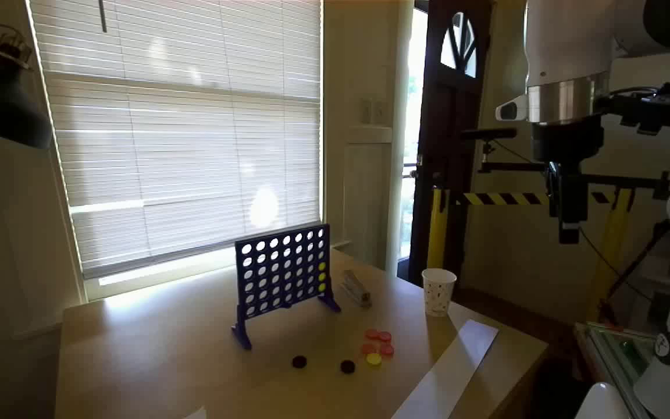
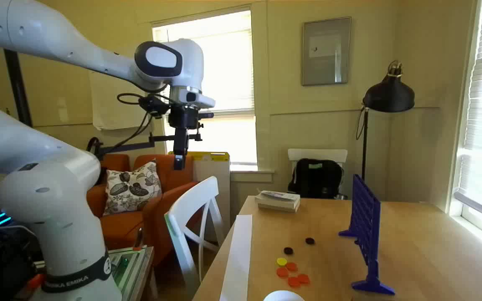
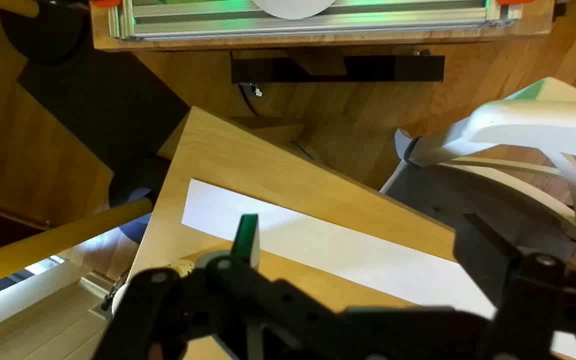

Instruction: Put one yellow ring inside the blue gameboard.

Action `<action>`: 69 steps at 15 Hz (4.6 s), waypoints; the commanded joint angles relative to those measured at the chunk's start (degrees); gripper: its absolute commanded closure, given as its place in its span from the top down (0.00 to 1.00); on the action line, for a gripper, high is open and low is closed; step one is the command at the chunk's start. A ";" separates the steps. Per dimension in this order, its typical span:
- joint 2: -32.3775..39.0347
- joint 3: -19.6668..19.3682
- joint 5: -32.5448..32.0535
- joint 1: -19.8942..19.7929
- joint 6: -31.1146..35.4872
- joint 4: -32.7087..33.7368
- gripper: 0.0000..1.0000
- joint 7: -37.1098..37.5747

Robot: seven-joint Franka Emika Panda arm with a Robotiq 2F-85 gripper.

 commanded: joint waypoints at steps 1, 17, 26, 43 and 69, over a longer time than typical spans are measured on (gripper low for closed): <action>0.13 -0.36 -0.23 0.45 -0.06 0.07 1.00 0.28; 2.14 -3.42 -5.05 -5.51 9.12 -1.91 1.00 2.29; 14.43 -11.83 -2.43 -5.45 35.53 -3.15 1.00 -7.73; 24.92 -12.47 -2.69 -3.15 45.97 -4.41 1.00 -12.42; 63.75 -7.12 16.11 -5.73 69.50 10.01 1.00 -36.89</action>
